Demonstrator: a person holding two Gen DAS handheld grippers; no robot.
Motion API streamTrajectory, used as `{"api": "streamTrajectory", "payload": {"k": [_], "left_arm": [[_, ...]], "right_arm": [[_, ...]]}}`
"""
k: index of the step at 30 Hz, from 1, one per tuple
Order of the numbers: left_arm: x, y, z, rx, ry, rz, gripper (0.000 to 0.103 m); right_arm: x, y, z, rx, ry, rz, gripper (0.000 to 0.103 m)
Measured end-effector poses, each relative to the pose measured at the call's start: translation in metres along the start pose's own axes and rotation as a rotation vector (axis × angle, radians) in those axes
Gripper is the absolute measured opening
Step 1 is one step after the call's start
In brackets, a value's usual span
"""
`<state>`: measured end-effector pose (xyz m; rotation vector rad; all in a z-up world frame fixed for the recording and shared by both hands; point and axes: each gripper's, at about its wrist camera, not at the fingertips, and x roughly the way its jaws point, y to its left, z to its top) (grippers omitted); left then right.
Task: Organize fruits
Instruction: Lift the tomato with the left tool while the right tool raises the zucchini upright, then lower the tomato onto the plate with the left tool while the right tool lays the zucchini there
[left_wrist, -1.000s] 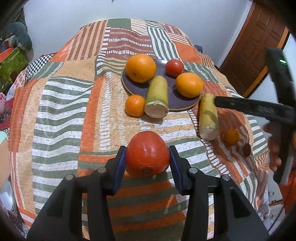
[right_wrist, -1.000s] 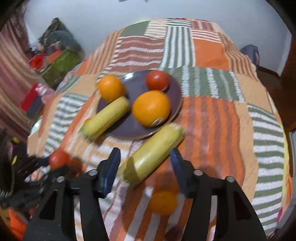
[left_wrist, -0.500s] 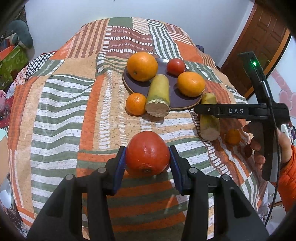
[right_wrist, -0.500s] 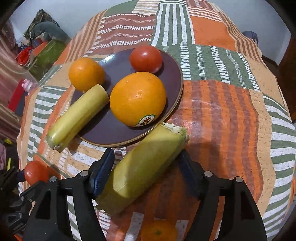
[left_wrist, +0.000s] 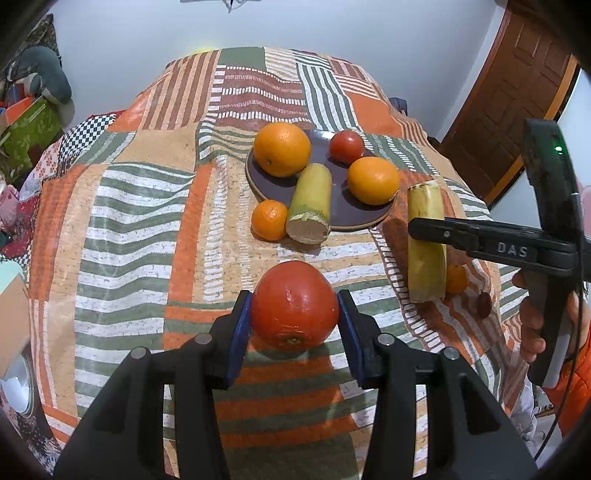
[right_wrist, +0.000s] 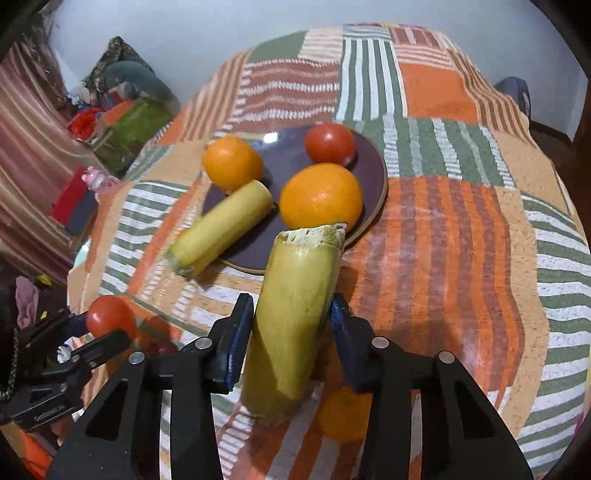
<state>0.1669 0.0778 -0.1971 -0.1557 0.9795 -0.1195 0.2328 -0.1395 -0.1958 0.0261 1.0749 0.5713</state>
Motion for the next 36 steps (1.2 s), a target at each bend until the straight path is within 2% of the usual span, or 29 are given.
{"api": "streamTrajectory", "payload": {"k": [3,7,11,14,23,36], "left_arm": [[-0.003,-0.005,0.007,0.016,-0.007,0.001,0.045],[-0.01,-0.012,0.023,0.042,-0.041,0.007,0.045],[-0.013,-0.015,0.04,0.057,-0.07,0.013,0.045],[-0.011,-0.016,0.053,0.056,-0.079,0.008,0.045],[-0.005,-0.017,0.089,0.063,-0.131,0.022,0.045],[0.041,-0.016,0.13,0.093,-0.071,0.022,0.044]], "right_arm": [[-0.006,0.004,0.003,-0.004,-0.033,0.035,0.036],[-0.01,0.013,0.007,-0.047,-0.072,0.001,0.035],[-0.013,0.02,0.014,-0.066,-0.095,0.013,0.035],[-0.018,0.025,0.022,-0.099,-0.126,-0.01,0.035],[-0.012,0.02,0.053,-0.095,-0.15,0.005,0.035],[0.036,0.028,0.102,-0.155,-0.095,-0.004,0.035]]}}
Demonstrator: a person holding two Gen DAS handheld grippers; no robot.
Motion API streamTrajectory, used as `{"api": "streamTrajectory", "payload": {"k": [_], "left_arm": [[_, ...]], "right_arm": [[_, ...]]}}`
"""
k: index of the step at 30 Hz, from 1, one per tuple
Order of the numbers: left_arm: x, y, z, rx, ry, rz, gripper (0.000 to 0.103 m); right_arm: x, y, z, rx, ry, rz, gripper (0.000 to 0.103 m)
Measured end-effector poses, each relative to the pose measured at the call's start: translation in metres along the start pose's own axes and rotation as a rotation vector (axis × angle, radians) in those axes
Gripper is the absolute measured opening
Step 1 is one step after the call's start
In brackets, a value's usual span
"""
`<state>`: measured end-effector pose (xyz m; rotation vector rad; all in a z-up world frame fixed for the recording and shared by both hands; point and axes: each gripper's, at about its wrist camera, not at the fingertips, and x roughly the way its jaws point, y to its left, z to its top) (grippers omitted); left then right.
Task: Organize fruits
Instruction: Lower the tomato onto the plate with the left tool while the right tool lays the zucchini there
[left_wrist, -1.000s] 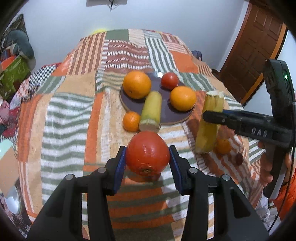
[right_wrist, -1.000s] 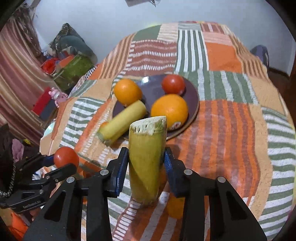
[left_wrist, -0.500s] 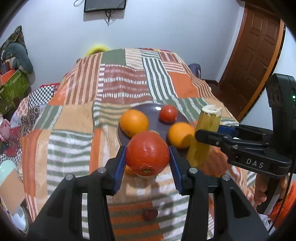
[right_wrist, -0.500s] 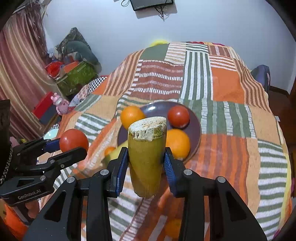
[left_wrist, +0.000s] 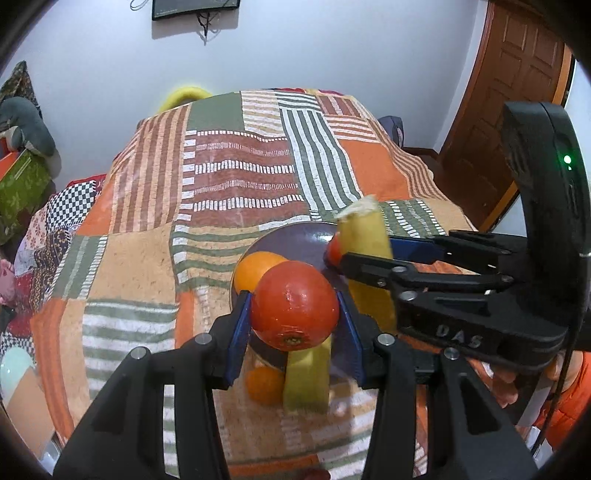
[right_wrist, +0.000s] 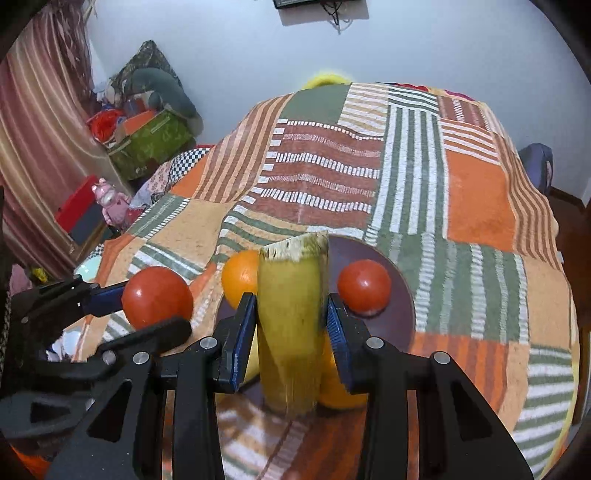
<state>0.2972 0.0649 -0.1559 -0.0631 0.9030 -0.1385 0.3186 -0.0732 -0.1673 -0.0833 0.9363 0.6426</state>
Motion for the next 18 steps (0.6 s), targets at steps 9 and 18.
{"api": "streamTrajectory", "payload": {"k": [9,18], "left_arm": [[0.024,0.009,0.012,-0.031,0.022,-0.02,0.045],[0.037,0.0,0.017,-0.028,0.045,-0.031,0.045]], "right_arm": [[0.021,-0.025,0.008,0.121,0.042,0.033,0.038],[-0.034,-0.026,0.015,0.046,-0.083,-0.02,0.038]]}}
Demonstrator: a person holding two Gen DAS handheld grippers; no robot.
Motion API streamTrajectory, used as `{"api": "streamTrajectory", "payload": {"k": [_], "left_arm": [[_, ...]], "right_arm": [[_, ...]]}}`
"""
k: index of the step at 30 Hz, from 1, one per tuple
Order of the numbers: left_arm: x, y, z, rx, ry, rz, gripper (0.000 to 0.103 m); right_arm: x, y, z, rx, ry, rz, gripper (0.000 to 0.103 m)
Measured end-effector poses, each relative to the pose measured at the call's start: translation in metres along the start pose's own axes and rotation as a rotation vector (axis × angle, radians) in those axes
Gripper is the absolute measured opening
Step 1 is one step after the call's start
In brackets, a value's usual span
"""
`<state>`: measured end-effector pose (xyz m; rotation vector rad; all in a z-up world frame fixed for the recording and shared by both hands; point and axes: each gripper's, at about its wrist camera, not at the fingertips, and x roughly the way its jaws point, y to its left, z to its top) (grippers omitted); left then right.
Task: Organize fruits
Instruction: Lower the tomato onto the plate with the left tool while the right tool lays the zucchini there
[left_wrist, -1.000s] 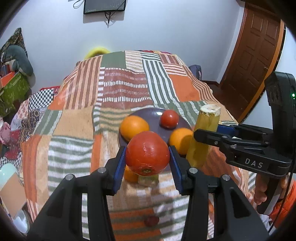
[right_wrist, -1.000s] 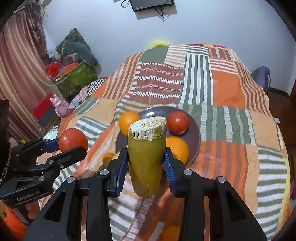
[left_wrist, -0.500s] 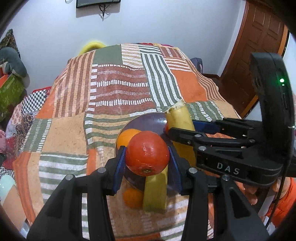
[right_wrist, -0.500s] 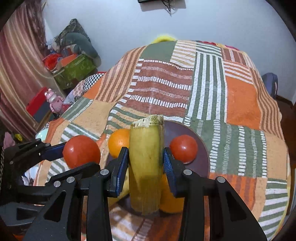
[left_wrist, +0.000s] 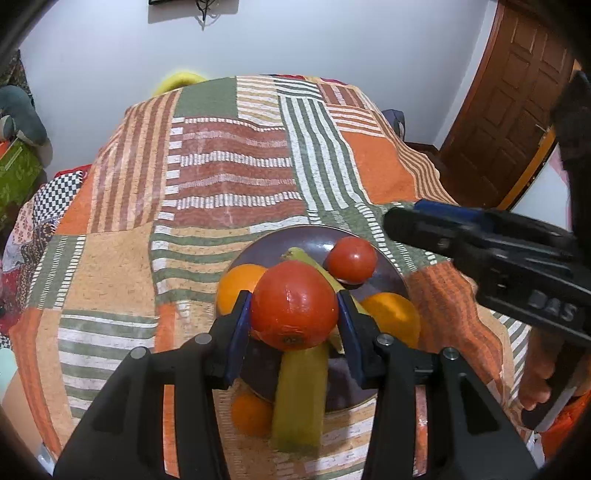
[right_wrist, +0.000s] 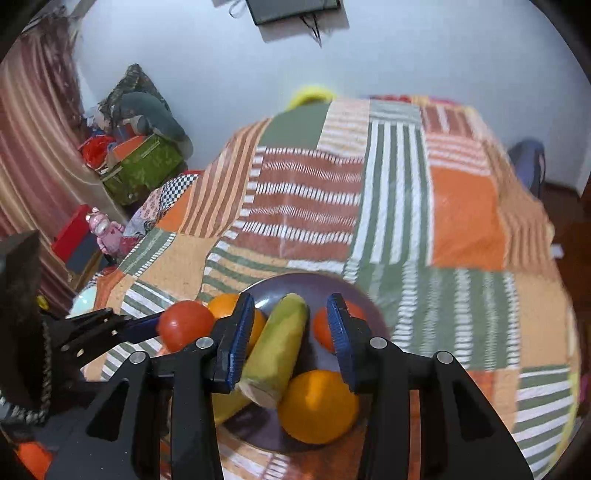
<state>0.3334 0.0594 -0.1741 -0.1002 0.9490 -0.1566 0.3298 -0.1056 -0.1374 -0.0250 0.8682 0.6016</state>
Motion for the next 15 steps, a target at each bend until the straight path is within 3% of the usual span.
{"api": "streamTrajectory", "payload": {"k": [10,15], "left_arm": [[0.016,-0.027,0.006,0.02,0.04,-0.036,0.045],[0.026,-0.043,0.011,0.048,0.026,0.016,0.045]], "right_arm": [[-0.02,-0.02,-0.024,-0.012,-0.026,-0.089,0.039],[-0.028,-0.037,-0.035,0.007,-0.019,-0.109,0.039]]}}
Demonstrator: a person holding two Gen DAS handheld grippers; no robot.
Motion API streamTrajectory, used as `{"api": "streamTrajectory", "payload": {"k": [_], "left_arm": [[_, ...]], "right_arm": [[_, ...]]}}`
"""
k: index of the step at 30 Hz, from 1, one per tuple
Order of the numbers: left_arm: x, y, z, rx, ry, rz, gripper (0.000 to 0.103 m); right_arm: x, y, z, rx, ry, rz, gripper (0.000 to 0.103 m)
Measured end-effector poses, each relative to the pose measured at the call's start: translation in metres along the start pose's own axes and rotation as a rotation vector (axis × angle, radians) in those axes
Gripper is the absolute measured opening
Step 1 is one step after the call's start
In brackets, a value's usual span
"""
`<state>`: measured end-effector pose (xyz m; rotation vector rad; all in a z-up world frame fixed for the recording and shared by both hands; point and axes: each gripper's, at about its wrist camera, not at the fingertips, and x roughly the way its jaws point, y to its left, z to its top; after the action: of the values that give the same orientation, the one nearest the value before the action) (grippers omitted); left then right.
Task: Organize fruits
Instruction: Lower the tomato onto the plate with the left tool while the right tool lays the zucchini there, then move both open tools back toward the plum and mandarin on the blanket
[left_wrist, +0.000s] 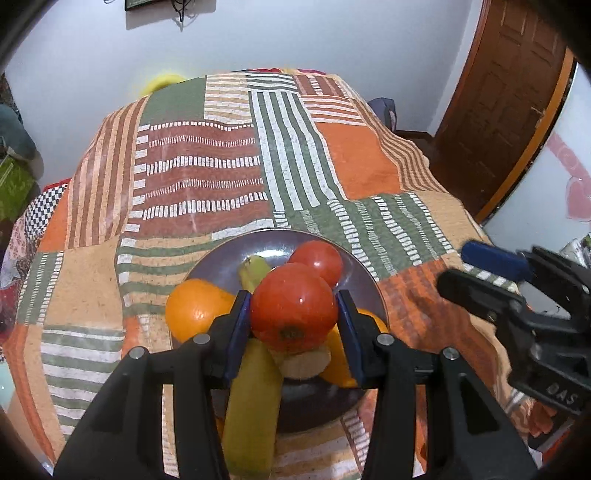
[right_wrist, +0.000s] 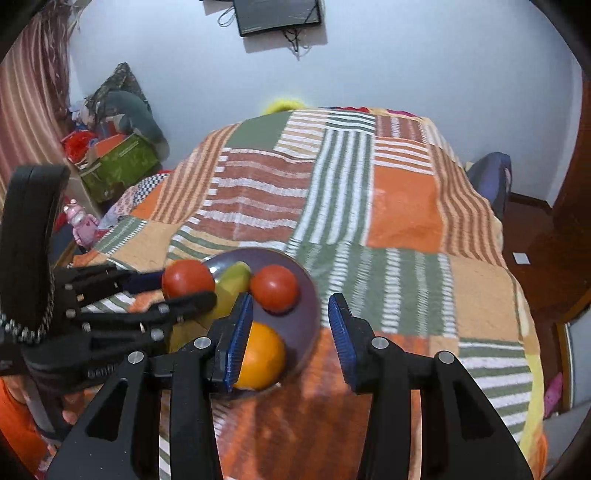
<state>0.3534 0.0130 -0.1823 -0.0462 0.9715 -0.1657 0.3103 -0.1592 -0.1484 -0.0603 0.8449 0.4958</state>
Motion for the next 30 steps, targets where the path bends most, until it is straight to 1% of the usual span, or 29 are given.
{"api": "streamTrajectory", "payload": {"k": [4,6,7,8,10,11,13,17,23,26,28,30], "left_arm": [[0.007,-0.004,0.005,0.004,0.007,0.008,0.045],[0.01,-0.008,0.007,0.019,0.006,0.024,0.045],[0.01,-0.01,0.007,0.024,0.004,0.024,0.051],[0.011,-0.011,0.008,0.024,0.007,0.016,0.061],[0.012,-0.014,0.008,0.017,0.007,0.01,0.073],[0.012,-0.015,0.008,0.023,0.004,0.005,0.073],[0.012,-0.016,0.006,0.028,0.008,0.016,0.073],[0.005,-0.01,0.003,0.006,0.005,0.016,0.073],[-0.036,-0.003,-0.01,0.012,-0.057,0.054,0.073],[-0.062,0.002,-0.024,0.023,-0.079,0.065,0.073],[-0.079,0.006,-0.035,0.029,-0.088,0.075,0.073],[-0.094,0.012,-0.049,0.028,-0.091,0.079,0.073]], "right_arm": [[-0.002,-0.011,-0.007,0.022,0.002,0.0,0.039],[-0.002,-0.016,-0.011,0.035,0.005,0.005,0.039],[-0.003,-0.018,-0.013,0.041,0.006,0.007,0.039],[-0.002,-0.02,-0.014,0.047,0.007,0.009,0.039],[-0.001,-0.023,-0.017,0.056,0.012,0.014,0.039],[0.0,-0.024,-0.019,0.059,0.014,0.015,0.039],[0.0,-0.025,-0.021,0.059,0.015,0.015,0.039],[-0.004,-0.025,-0.024,0.046,0.015,0.008,0.039],[-0.02,-0.019,-0.028,0.033,0.0,0.006,0.039],[-0.031,-0.013,-0.033,0.023,-0.012,0.001,0.04],[-0.041,-0.008,-0.038,0.019,-0.023,-0.003,0.048],[-0.05,-0.003,-0.043,0.011,-0.031,-0.009,0.05]]}}
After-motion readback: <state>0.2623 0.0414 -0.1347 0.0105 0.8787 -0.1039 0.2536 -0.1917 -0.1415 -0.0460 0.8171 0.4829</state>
